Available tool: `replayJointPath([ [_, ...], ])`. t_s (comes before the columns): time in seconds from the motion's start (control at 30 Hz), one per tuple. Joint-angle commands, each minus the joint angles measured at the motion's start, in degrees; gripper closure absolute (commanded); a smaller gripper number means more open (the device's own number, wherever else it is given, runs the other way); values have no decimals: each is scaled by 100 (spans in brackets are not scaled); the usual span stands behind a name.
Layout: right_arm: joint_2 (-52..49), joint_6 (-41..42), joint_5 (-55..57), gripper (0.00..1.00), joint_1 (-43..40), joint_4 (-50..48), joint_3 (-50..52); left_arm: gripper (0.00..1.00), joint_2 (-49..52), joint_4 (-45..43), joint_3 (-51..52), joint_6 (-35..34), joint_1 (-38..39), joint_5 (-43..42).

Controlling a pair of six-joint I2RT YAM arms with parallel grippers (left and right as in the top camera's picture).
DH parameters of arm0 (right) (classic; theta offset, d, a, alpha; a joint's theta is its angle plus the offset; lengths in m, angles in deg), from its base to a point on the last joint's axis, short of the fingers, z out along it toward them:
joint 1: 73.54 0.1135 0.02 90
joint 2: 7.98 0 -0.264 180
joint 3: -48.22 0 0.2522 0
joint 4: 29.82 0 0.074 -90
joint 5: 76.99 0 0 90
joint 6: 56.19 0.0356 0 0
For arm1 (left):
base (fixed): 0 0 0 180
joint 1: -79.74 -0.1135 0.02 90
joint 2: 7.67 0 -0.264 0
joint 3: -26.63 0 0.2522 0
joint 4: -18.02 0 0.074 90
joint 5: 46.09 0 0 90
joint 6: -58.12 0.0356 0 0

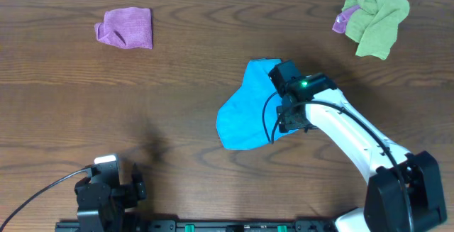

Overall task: Fold the cloth
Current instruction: 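Regrasp the blue cloth corner near its tag with the right gripper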

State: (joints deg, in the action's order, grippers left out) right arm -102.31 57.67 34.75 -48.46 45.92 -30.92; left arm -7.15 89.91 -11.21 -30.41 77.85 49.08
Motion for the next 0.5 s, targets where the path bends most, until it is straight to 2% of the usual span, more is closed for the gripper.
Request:
replayJointPath([
  [0.0,74,295,136,1,-37,59,9,5,-31,11,-9,-22,-33,81],
  [0.3,125,131,-404,1,-37,396,48,5,-31,11,-9,-22,-33,83],
  [0.47,614,4,-474,1,-37,435,339,5,-31,11,-9,-22,-35,81],
])
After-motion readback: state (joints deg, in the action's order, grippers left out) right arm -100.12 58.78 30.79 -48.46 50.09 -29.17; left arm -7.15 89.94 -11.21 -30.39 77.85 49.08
